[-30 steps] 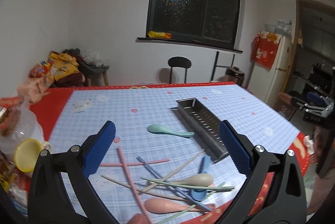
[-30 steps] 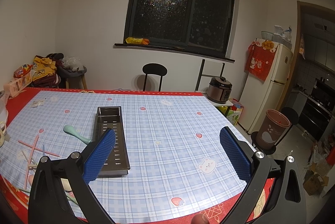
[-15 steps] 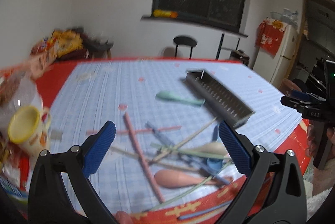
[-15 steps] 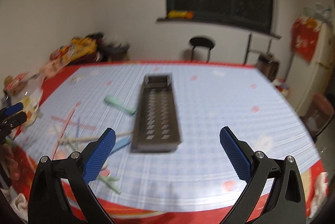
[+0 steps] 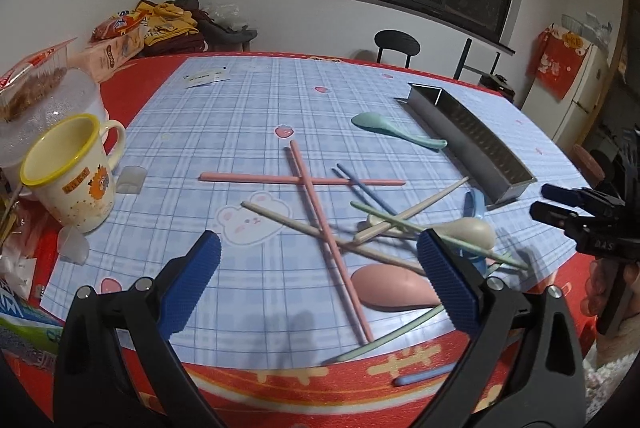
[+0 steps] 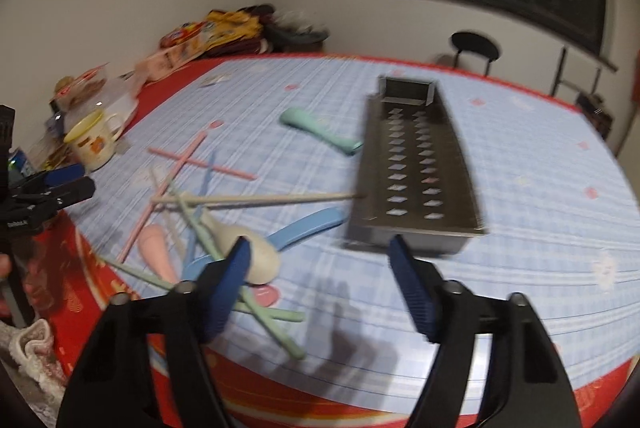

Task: Organize utensils
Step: 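Lower the right gripper onto the green chopstick and close on it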

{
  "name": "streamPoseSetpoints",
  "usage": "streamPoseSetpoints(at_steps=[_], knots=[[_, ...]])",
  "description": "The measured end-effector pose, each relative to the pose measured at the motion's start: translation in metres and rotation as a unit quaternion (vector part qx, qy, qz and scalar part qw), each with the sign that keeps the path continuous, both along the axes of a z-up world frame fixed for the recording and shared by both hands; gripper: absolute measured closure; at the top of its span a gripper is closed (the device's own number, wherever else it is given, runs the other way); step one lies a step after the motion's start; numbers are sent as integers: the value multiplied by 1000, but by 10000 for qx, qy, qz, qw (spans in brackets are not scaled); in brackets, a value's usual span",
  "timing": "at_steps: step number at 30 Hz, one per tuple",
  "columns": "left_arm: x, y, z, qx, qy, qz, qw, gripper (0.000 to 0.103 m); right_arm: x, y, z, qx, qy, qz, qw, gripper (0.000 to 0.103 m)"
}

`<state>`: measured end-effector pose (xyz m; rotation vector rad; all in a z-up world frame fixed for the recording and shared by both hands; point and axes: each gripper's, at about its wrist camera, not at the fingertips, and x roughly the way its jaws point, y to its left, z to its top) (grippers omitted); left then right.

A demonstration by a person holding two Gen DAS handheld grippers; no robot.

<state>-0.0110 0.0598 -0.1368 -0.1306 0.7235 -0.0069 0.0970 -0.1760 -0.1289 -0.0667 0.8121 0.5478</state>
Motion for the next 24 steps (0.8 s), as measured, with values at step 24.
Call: streamPoseSetpoints(at_steps=[24], knots=[[5,-6,-20,-182,149,-294,9993,34,-9,52,-37,-414,490,1201,9907,87]])
